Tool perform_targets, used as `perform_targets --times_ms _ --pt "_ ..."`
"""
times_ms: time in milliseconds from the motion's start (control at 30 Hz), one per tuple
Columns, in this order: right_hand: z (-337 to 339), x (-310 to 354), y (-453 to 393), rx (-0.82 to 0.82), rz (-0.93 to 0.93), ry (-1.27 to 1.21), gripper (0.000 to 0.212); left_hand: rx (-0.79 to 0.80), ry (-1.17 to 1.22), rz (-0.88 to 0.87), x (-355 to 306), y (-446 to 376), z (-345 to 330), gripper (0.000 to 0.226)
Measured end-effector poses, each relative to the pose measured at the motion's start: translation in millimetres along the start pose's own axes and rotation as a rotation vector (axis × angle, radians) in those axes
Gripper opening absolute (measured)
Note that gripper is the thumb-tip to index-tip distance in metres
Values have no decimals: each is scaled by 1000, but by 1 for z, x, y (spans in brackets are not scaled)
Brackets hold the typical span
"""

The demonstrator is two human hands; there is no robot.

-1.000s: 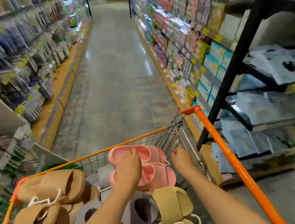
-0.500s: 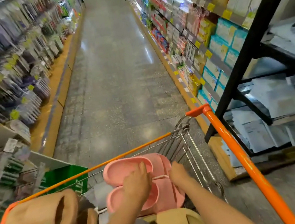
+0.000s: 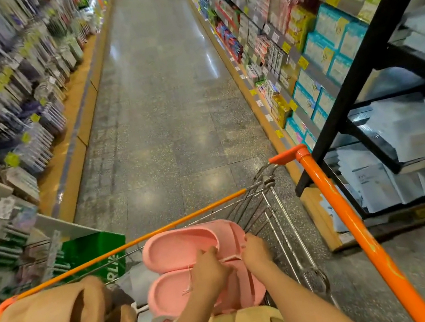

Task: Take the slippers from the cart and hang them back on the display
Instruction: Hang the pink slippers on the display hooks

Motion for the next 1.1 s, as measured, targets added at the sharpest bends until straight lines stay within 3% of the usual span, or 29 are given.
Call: perform_targets --times_ms 100,200,400,533,667,800,933,1100 --pt "0 2 -3 -13 -30 -126 19 -28 144 49 3 -8 -6 43" --pt "2 8 1 4 -41 -60 21 -73 274 97 11 -14 -10 39" --pt "5 7 1 -11 15 39 22 -125 383 154 16 -11 -8 5" --pt "15 4 10 -61 81 154 23 -127 310 157 6 -3 -16 45" --pt "15 2 18 -42 151 289 29 -128 187 166 -5 15 -22 60" --pt "20 -2 24 -24 171 347 27 -145 259 89 -11 23 -21 57" --pt "28 -2 34 -116 236 410 26 -130 289 -3 -10 27 -16 58" --pt "34 11 51 -173 282 272 27 -87 323 -9 1 36 6 55"
Point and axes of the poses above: each hand's wrist, its own y-axis away from the middle knuckle, its own z-axis out of the back of the hand, x = y × z, the point moved 1 cm from there along -y, towards the middle knuckle, and after that the axes turned 6 degrees about -y, right-handed, at the moved point
